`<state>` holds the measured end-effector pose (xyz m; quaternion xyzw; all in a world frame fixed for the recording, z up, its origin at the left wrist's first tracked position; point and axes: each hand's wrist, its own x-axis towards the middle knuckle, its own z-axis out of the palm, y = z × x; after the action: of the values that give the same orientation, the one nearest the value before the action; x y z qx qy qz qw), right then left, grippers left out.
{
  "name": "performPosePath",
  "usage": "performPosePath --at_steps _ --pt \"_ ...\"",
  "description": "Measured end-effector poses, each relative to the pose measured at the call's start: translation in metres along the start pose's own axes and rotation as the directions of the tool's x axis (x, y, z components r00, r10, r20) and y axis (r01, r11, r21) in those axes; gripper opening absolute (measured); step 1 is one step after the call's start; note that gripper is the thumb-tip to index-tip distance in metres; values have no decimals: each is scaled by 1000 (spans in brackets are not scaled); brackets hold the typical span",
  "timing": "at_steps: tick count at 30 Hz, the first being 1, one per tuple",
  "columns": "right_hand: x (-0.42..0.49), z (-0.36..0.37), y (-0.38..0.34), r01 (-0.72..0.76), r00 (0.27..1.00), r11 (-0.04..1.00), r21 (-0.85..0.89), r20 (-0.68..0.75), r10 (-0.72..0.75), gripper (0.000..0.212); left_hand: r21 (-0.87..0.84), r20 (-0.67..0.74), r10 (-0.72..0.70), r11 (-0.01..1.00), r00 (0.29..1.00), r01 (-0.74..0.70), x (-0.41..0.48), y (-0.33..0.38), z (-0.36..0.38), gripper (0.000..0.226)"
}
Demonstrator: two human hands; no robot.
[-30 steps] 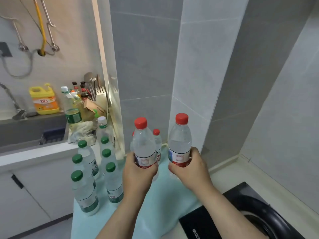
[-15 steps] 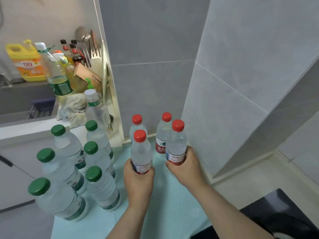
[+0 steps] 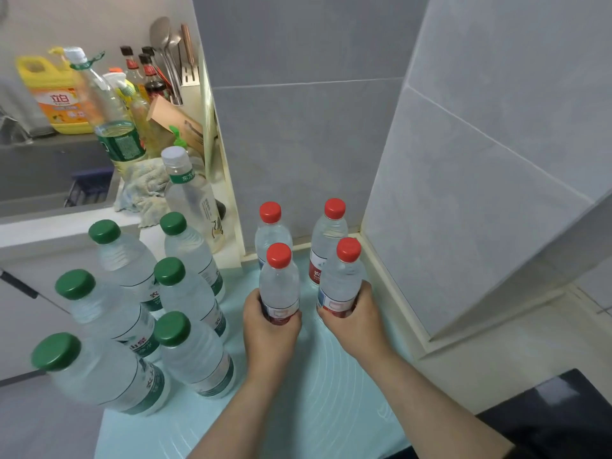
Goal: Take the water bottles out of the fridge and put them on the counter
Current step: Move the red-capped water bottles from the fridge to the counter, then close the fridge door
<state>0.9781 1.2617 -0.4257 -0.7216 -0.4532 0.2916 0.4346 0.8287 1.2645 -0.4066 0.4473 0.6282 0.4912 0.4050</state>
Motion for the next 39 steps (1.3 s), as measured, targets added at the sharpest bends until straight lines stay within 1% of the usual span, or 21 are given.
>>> performPosePath --at_steps 2,4,7,8,10,11,14,17,19,21,23,25,27,29,32,34,36,39 --pt "2 -1 -1 2 999 1000 -11 35 -2 57 0 14 -6 1000 1000 6 1 0 0 56" --pt "1 -3 -1 7 999 1000 -28 41 -6 60 10 34 -27 1000 999 26 2 0 -1 59" --pt "-1 -5 -2 0 998 999 -37 65 2 61 -12 80 -58 998 995 59 -1 6 -5 62" --pt "-3 -7 -5 2 996 1000 -28 86 1 61 -25 91 -53 998 994 55 -2 11 -8 67" --pt "-6 -13 -13 27 994 1000 0 105 -27 64 -28 103 -34 999 994 37 -7 24 -13 84" --pt "-9 -18 -20 53 993 998 23 100 -55 64 -34 106 -11 999 994 15 -10 34 -16 90" --pt "-20 -36 -51 159 986 983 88 46 -163 58 -92 108 114 990 988 -104 -24 70 -28 84" --pt "-30 -52 -87 263 965 961 85 -26 -262 57 -99 111 213 974 971 -202 -36 97 -39 84" --pt "-39 -61 -113 317 948 947 58 -50 -314 63 -83 125 279 959 952 -270 -44 120 -51 85" --pt "-45 -70 -134 364 930 930 43 -67 -361 76 -75 126 345 938 930 -338 -51 139 -63 82" --pt "-57 -80 -154 424 904 905 45 -81 -420 78 -102 107 394 918 913 -384 -62 156 -79 79" --pt "-77 -90 -174 473 880 878 68 -89 -467 71 -126 71 427 900 901 -417 -79 171 -99 77" --pt "-100 -96 -192 514 857 852 95 -86 -508 65 -107 42 481 874 876 -474 -100 185 -121 76" --pt "-127 -102 -210 549 836 824 141 -69 -545 68 -85 9 531 844 847 -529 -127 200 -146 76" --pt "-169 -107 -246 608 786 764 217 -33 -617 71 -30 -51 608 792 792 -610 -166 222 -189 69" --pt "-190 -106 -272 650 742 701 292 -42 -670 64 23 -84 647 761 757 -648 -184 236 -217 63" --pt "-218 -101 -305 690 677 609 391 -50 -735 53 95 -144 690 723 709 -684 -208 256 -256 56" --pt "-266 -80 -353 694 598 515 504 -5 -801 48 189 -260 738 671 623 -717 -243 282 -321 57"
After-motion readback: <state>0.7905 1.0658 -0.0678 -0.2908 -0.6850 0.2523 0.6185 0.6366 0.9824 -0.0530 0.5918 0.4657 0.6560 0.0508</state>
